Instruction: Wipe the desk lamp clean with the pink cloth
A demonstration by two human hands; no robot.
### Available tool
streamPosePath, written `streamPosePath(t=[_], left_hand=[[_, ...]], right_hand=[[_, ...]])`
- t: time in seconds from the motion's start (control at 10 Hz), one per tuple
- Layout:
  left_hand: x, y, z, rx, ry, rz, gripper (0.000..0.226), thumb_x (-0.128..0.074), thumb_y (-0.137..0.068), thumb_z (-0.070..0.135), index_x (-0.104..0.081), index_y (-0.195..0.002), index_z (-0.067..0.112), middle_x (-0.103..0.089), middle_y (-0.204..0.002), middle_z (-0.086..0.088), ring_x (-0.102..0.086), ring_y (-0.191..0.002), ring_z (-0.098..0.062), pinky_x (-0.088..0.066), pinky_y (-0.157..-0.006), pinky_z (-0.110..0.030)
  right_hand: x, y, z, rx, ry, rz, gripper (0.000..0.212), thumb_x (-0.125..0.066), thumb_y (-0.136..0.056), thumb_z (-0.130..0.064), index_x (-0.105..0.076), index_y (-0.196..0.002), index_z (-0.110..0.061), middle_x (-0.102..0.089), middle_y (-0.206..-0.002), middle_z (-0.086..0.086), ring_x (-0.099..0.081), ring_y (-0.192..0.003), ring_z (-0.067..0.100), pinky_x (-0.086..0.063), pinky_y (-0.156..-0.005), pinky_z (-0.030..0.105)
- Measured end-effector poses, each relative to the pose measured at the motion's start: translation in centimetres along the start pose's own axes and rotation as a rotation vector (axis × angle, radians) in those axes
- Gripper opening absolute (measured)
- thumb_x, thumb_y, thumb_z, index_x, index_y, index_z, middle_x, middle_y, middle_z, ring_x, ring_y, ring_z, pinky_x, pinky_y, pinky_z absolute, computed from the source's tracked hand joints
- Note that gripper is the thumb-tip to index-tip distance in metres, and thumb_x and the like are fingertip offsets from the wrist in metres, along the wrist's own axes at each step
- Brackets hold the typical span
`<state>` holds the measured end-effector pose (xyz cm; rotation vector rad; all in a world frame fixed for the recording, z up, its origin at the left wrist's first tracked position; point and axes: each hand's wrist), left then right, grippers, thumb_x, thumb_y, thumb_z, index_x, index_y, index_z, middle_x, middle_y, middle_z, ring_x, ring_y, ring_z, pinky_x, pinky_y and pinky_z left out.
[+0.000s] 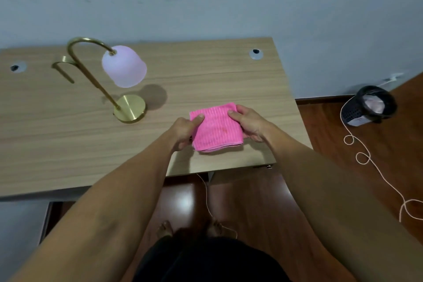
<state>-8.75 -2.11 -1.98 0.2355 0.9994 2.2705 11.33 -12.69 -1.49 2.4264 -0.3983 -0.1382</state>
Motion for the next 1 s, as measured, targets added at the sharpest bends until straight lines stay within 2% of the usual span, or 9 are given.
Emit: streamPosePath(t=[0.1, 0.2, 0.3, 0.4, 0.5, 0.6, 0.8, 0.9, 1.0], left_hand=[[-1.5, -0.8, -0.6, 0.067, 0.01, -0.02, 0.032, -0.062, -0.1, 0.028, -0.061, -0.112, -0.001, -0.07, -0.1, -0.014, -0.07, -0.089, -0.03, -0.061, -0.079, -0.044], [-3.0, -1.5, -1.0, 0.061, -0.04, -0.012, 0.027, -0.051, -0.106, 0.024, -0.057, -0.125, 0.006, -0.068, -0.094, -0.009, -0.068, -0.081, -0.027, -0.055, -0.059, -0.033], [-4.0, -2.5, -1.5, 0.003, -0.096, 0.024, 0.027, -0.044, -0.109, 0.022, -0.054, -0.13, 0.009, -0.067, -0.094, -0.007, -0.067, -0.079, -0.023, -0.056, -0.056, -0.031], [-4.6, -3.5, -2.2, -0.051, -0.192, 0.072, 0.029, -0.044, -0.109, 0.023, -0.052, -0.131, 0.006, -0.065, -0.104, -0.013, -0.066, -0.082, -0.026, -0.06, -0.064, -0.037], [-4.9, -4.3, -2.7, -0.078, -0.316, 0.098, 0.032, -0.045, -0.108, 0.025, -0.049, -0.133, 0.006, -0.065, -0.117, -0.02, -0.068, -0.097, -0.034, -0.06, -0.089, -0.057], [-5.3, -4.7, -3.0, -0.08, -0.373, 0.117, 0.033, -0.046, -0.107, 0.021, -0.044, -0.137, 0.008, -0.064, -0.114, -0.018, -0.064, -0.092, -0.03, -0.058, -0.086, -0.053], [-5.4, -5.4, -3.5, -0.104, -0.348, 0.152, 0.044, -0.055, -0.104, 0.021, -0.039, -0.143, 0.01, -0.063, -0.119, -0.017, -0.065, -0.09, -0.03, -0.056, -0.069, -0.041], [-5.2, -5.4, -4.1, -0.098, -0.364, 0.202, 0.058, -0.065, -0.095, 0.036, -0.043, -0.143, 0.012, -0.065, -0.13, -0.015, -0.068, -0.109, -0.036, -0.058, -0.094, -0.05], [-4.4, -5.1, -4.3, -0.112, -0.501, 0.302, 0.058, -0.065, -0.094, 0.042, -0.05, -0.142, 0.013, -0.065, -0.123, -0.004, -0.065, -0.114, -0.029, -0.052, -0.105, -0.045]], right_hand=[[1.6, -0.4, 1.6, 0.024, 0.009, 0.037, 0.028, -0.052, -0.11, -0.029, -0.058, -0.137, -0.023, -0.078, -0.11, 0.005, -0.079, -0.094, 0.022, -0.065, -0.078, 0.041], [2.7, -1.2, 3.2, 0.018, 0.054, 0.055, 0.018, -0.051, -0.111, -0.03, -0.062, -0.125, -0.027, -0.077, -0.112, 0.007, -0.079, -0.096, 0.025, -0.065, -0.082, 0.043], [3.0, -2.1, 4.5, 0.039, 0.065, 0.117, 0.013, -0.05, -0.111, -0.02, -0.062, -0.117, -0.02, -0.073, -0.113, 0.012, -0.074, -0.095, 0.025, -0.062, -0.081, 0.041], [3.2, -3.0, 5.6, 0.088, 0.26, 0.258, 0.016, -0.058, -0.105, -0.009, -0.063, -0.116, 0.002, -0.068, -0.104, 0.025, -0.064, -0.091, 0.028, -0.056, -0.074, 0.04], [3.7, -3.8, 6.5, 0.112, 0.413, 0.313, 0.021, -0.064, -0.1, -0.011, -0.064, -0.112, 0.007, -0.067, -0.095, 0.026, -0.06, -0.084, 0.034, -0.053, -0.082, 0.053], [3.5, -3.5, 6.7, 0.154, 0.507, 0.362, 0.02, -0.063, -0.1, -0.013, -0.064, -0.114, 0.002, -0.059, -0.083, 0.005, -0.056, -0.084, 0.026, -0.043, -0.075, 0.036], [3.6, -3.0, 6.9, 0.18, 0.61, 0.426, 0.031, -0.059, -0.1, -0.014, -0.064, -0.129, -0.005, -0.071, -0.113, 0.018, -0.065, -0.102, 0.033, -0.048, -0.083, 0.036], [3.5, -2.5, 6.9, 0.204, 0.69, 0.463, 0.042, -0.057, -0.102, -0.019, -0.057, -0.142, -0.007, -0.064, -0.13, 0.019, -0.062, -0.118, 0.037, -0.05, -0.098, 0.043], [3.3, -2.1, 6.7, 0.208, 0.795, 0.499, 0.044, -0.051, -0.105, -0.02, -0.052, -0.147, -0.008, -0.056, -0.138, 0.017, -0.059, -0.123, 0.038, -0.049, -0.099, 0.048]])
Point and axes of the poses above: each hand's wrist, its own y-axis away from the middle knuckle, its own x-axis out of the back of the hand, z = x × y
